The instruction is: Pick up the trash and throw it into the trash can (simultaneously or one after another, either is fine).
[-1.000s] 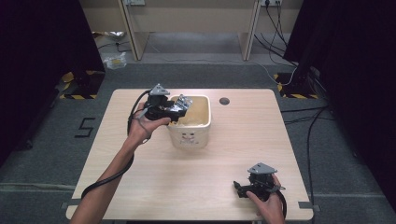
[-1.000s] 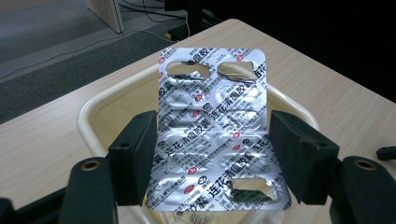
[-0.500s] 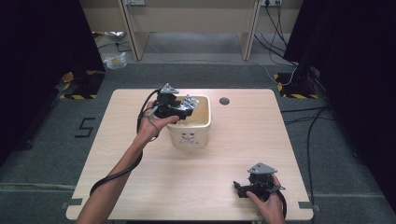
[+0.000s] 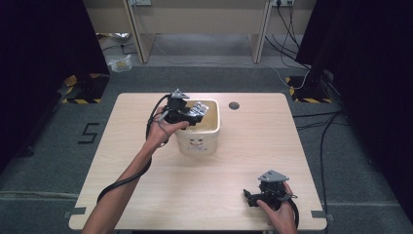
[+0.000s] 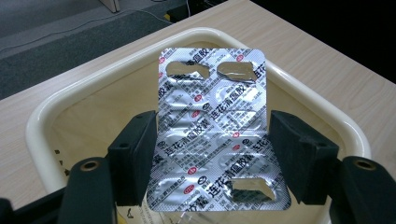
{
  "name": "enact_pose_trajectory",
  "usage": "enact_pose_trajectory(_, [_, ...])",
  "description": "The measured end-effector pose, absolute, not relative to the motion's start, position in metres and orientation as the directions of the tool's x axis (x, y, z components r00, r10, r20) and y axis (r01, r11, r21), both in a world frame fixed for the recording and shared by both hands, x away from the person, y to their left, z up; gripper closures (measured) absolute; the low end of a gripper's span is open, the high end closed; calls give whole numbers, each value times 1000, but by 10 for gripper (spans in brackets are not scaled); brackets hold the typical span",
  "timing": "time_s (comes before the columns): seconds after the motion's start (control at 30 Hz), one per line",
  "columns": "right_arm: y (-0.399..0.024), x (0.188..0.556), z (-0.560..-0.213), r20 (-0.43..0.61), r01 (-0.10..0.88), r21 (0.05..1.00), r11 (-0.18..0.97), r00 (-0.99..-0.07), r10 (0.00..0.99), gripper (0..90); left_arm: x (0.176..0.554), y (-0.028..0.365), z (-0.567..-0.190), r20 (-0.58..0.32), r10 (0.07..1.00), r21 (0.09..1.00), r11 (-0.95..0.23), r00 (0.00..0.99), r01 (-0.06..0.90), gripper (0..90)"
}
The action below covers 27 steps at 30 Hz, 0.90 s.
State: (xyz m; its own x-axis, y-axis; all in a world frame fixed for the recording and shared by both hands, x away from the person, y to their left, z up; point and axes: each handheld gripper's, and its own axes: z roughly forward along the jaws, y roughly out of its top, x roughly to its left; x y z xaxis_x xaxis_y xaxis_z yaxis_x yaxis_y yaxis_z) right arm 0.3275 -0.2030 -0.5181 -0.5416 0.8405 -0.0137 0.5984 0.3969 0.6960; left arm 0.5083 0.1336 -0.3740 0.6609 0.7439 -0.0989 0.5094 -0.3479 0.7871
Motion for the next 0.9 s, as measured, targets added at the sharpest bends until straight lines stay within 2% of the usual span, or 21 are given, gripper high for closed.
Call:
enact_pose_trajectory(0.17, [-203,328,-518,-13,598,697,396,-542,840,8,510,133,-377,-114,736,773,-356,667,525,325])
enact_pose_trajectory(0.27, [-203,328,-518,-14,597,697,396,-542,840,7,510,134,-377,-124,739,771,-347,662,533,245])
enact_pose_trajectory(0.37, [-203,328,-518,-14,597,697,396,-542,840,8,509,135,-375,-125,741,776,-341,659,530,224])
enact_pose_trajectory(0.9, [-203,328,-518,-14,597,698,396,-542,840,8,491,154,-360,-160,729,803,-297,666,518,191])
